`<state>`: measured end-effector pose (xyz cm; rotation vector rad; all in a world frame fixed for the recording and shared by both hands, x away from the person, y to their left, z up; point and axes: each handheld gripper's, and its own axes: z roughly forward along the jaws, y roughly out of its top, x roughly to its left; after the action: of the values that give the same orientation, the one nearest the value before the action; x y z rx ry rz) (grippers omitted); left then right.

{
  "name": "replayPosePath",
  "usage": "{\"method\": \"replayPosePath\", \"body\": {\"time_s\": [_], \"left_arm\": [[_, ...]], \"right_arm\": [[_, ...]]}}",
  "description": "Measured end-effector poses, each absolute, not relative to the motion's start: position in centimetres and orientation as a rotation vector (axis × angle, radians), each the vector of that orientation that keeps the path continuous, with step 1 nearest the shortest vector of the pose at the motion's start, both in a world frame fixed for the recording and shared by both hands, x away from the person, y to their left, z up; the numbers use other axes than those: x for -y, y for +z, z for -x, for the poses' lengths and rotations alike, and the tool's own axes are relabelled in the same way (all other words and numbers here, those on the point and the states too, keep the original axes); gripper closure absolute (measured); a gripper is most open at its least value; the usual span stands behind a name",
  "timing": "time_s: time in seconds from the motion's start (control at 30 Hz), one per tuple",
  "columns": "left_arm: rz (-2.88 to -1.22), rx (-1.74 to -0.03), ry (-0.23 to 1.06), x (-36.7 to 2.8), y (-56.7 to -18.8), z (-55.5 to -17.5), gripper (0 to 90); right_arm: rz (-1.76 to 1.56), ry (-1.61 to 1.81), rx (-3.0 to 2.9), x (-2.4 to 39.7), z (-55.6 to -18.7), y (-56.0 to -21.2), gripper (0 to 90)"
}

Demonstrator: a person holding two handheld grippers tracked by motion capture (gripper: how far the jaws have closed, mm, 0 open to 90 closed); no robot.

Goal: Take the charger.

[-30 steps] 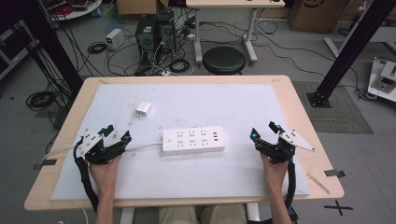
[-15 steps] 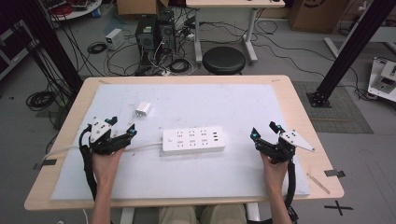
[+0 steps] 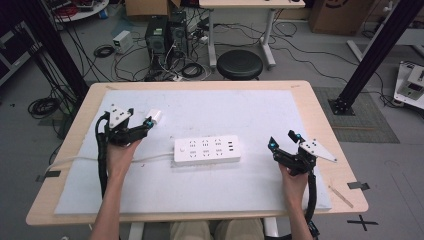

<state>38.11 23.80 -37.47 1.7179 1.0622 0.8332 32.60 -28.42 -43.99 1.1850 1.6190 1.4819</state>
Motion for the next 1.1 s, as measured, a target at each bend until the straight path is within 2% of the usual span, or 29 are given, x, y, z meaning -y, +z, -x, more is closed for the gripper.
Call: {"method": "replayPosePath", "body": {"time_s": [0.07,0.1,0.43,0.63,0.77,1.1], "left_arm": [[-1.718,-1.062,0.833,-23.8,-37.5,-38.1,29.8],[-1.772,-1.121,0.731,-24.0,-37.5,-40.1,29.8],[-1.877,-1.228,0.6,-23.3,-37.7,-44.5,29.7],[-1.943,-1.277,0.567,-22.4,-38.4,-46.8,29.4],[-1.95,-1.304,0.582,-22.1,-38.8,-47.5,29.4],[-1.976,-1.408,0.516,-22.7,-41.2,-49.4,27.1]], "right_arm": [[-1.184,1.482,-1.619,28.4,-32.6,-44.0,20.0],[-1.178,1.481,-1.617,28.5,-32.7,-44.0,19.9],[-1.185,1.482,-1.615,28.5,-32.7,-44.0,19.9],[-1.19,1.478,-1.616,28.5,-32.7,-44.0,19.9],[-1.188,1.477,-1.62,28.5,-32.7,-44.0,20.0],[-1.193,1.48,-1.626,28.4,-32.7,-44.0,20.0]]}}
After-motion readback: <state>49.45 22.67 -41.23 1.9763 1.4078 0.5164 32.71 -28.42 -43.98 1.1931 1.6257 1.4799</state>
